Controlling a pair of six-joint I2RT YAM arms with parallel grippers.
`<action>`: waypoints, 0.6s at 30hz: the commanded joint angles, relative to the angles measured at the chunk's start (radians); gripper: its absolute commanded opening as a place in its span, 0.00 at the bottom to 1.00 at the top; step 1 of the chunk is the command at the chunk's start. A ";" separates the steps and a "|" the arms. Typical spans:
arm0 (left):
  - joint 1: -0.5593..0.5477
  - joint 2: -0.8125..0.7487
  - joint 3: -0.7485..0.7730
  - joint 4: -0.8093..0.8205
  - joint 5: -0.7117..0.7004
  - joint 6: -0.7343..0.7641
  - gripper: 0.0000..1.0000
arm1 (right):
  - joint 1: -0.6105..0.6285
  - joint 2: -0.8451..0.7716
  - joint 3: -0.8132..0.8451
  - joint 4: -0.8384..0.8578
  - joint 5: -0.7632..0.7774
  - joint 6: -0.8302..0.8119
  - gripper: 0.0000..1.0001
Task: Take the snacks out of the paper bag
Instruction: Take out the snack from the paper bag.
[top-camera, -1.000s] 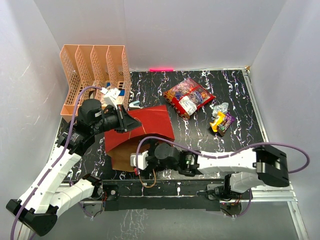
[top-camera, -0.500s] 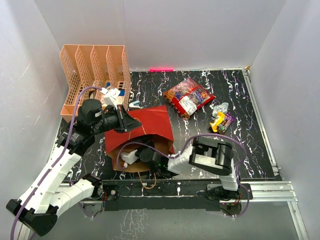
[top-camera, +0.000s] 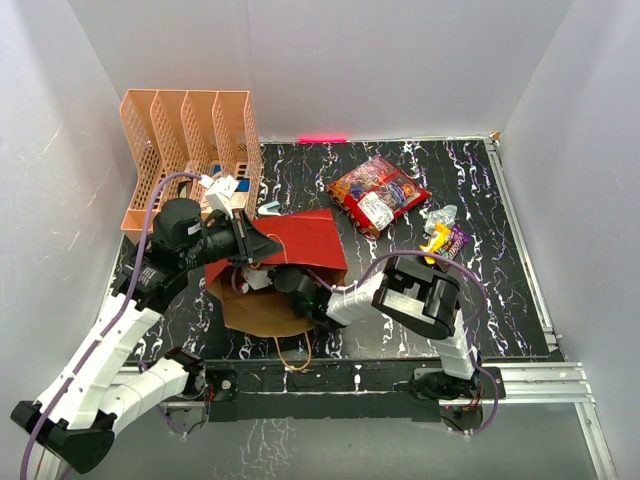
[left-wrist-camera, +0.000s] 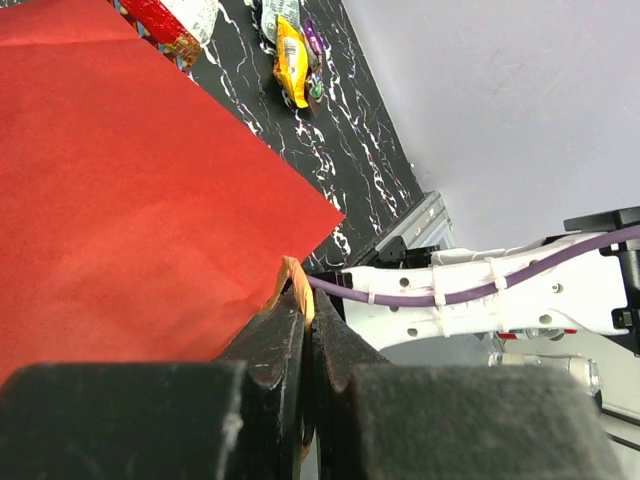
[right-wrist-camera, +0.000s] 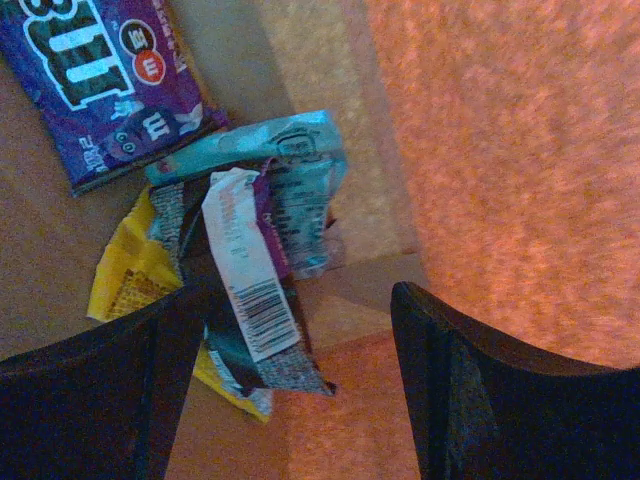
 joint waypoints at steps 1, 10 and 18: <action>-0.004 -0.018 0.046 -0.005 0.011 -0.005 0.00 | -0.038 0.011 0.057 -0.098 -0.056 0.235 0.79; -0.003 -0.020 0.045 -0.004 0.015 -0.006 0.00 | -0.091 0.077 0.101 -0.164 0.000 0.349 0.66; -0.004 -0.020 0.047 -0.012 0.008 -0.003 0.00 | -0.098 0.053 0.125 -0.276 -0.110 0.480 0.33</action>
